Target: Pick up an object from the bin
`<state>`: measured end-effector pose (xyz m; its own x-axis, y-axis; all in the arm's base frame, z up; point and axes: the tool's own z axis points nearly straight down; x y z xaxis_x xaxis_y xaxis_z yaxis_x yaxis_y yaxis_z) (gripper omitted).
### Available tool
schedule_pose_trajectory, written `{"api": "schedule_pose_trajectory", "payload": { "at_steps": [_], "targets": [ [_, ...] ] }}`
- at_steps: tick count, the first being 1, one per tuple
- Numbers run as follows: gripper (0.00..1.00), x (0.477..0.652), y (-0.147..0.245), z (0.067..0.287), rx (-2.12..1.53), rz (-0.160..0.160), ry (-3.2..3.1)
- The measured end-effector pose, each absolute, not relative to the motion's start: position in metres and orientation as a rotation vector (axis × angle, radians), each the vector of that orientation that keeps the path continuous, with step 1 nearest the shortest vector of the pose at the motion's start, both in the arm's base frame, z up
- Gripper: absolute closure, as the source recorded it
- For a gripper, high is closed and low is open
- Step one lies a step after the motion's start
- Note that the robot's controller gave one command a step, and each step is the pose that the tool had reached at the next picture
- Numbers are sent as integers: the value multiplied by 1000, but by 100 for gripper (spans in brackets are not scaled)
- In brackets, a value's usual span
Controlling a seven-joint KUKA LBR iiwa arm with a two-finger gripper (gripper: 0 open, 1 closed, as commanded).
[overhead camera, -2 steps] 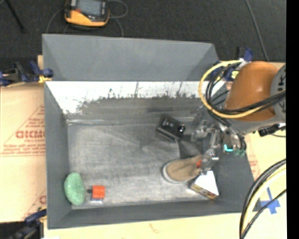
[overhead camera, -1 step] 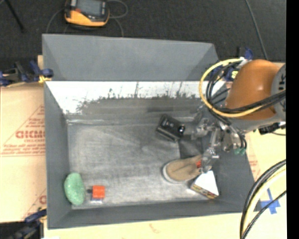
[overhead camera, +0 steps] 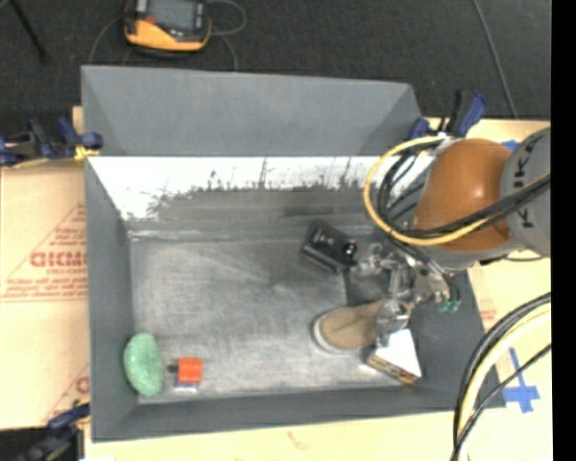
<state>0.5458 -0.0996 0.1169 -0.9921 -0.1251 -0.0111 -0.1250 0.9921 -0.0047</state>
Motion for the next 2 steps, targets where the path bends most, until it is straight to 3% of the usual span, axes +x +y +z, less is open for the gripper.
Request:
{"api": "schedule_pose_trajectory", "payload": {
  "at_steps": [1, 2],
  "targets": [
    [0, 553, -90, 80, -288, 8, 3117],
    [0, 547, -94, 103, -312, -2, 3121]
  ]
}}
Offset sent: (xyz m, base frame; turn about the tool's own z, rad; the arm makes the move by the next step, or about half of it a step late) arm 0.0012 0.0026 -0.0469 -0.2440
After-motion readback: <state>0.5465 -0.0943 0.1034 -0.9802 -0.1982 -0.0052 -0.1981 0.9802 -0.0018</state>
